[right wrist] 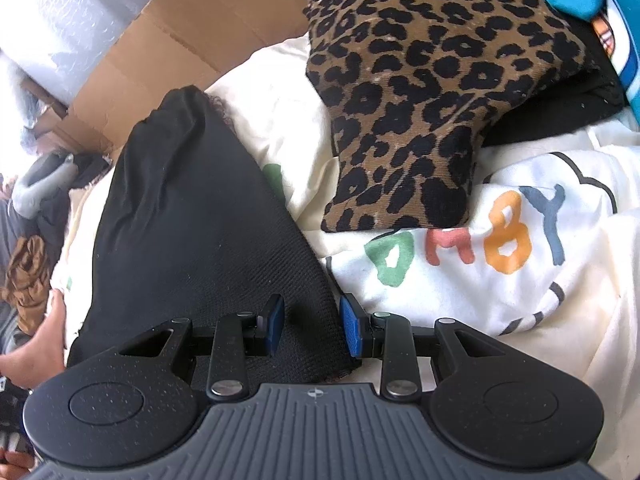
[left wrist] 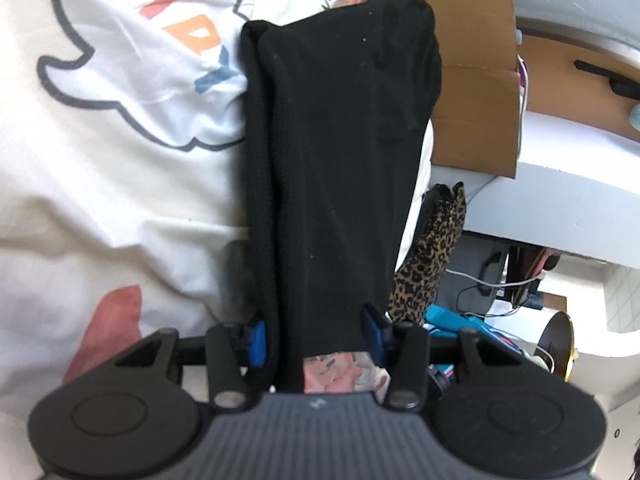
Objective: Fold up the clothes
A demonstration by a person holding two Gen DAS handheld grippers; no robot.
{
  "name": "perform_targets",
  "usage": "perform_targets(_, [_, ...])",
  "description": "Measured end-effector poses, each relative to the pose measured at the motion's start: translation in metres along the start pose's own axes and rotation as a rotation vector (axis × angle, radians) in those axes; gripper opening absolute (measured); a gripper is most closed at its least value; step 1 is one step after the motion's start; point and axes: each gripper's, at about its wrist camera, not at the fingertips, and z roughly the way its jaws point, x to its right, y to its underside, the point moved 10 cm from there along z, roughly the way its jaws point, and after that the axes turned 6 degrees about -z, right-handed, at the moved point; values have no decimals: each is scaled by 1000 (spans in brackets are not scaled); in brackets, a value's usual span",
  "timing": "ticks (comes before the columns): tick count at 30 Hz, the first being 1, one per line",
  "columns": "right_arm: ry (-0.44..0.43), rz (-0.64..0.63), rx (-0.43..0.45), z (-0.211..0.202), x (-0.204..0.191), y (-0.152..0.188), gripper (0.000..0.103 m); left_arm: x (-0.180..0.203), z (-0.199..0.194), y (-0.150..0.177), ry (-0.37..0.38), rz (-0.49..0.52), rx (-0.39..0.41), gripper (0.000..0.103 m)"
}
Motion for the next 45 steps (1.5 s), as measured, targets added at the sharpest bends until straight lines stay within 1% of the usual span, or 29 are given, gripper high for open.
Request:
perform_targets(1, [-2, 5, -1, -1, 2, 0, 37, -3, -1, 1, -12, 5, -1, 41])
perform_targets(2, [-6, 10, -4, -2, 4, 0, 37, -5, 0, 1, -27, 12, -1, 32])
perform_targets(3, [-10, 16, -7, -3, 6, -1, 37, -8, 0, 2, -41, 17, 0, 27])
perform_targets(4, [-14, 21, -10, -4, 8, -1, 37, -11, 0, 2, -53, 16, 1, 14])
perform_targets(5, [-19, 26, -13, -4, 10, -1, 37, -13, 1, 2, -64, 12, 3, 7])
perform_targets(9, [-48, 96, -12, -7, 18, -3, 37, -13, 0, 0, -117, 43, 18, 6])
perform_targets(11, [-56, 125, -11, -8, 21, -6, 37, -11, -7, -1, -139, 69, 31, 6])
perform_targets(13, [-60, 136, -20, -9, 23, -9, 37, -10, -9, -3, -153, 82, 36, 5])
perform_targets(18, [-109, 154, -54, -7, 22, -14, 38, -12, -10, -3, -190, 107, 36, 5])
perform_targets(21, [-100, 95, -99, -2, 18, -11, 37, -19, -11, -3, -211, 112, 37, 5])
perform_targets(24, [-122, 11, -145, 5, 6, -4, 38, -26, -9, -3, -226, 111, 35, 5])
perform_targets(26, [-109, -28, -151, 9, 3, -2, 37, -31, -8, -3, -233, 112, 35, 5])
perform_targets(28, [-115, -37, -149, 12, 0, -3, 37, -33, -7, -3, -237, 112, 34, 6])
perform_targets(29, [-120, -41, -149, 13, -2, -4, 36, -34, -7, -4, -239, 113, 33, 5])
perform_targets(30, [-125, -51, -151, 14, -4, -4, 30, -34, -7, -4, -239, 115, 33, 5])
perform_targets(31, [-129, -61, -153, 15, -7, -5, 27, -34, -7, -3, -239, 117, 32, 5])
perform_targets(33, [-141, -70, -159, 16, -12, -4, 13, -32, -9, -3, -238, 123, 31, 5])
perform_targets(35, [-152, -61, -153, 12, -16, -4, 8, -31, -11, -3, -237, 127, 33, 5])
perform_targets(38, [-200, -65, -128, -1, -30, -4, 8, -29, -11, -4, -249, 145, 34, 5])
perform_targets(39, [-206, -73, -133, -4, -34, -3, 7, -29, -11, -5, -254, 151, 34, 5])
perform_targets(43, [-161, -107, -182, 3, -34, 3, 8, -27, -11, -7, -274, 178, 35, 5])
perform_targets(45, [-132, -100, -200, 10, -28, 4, 11, -26, -6, -7, -279, 179, 36, 5])
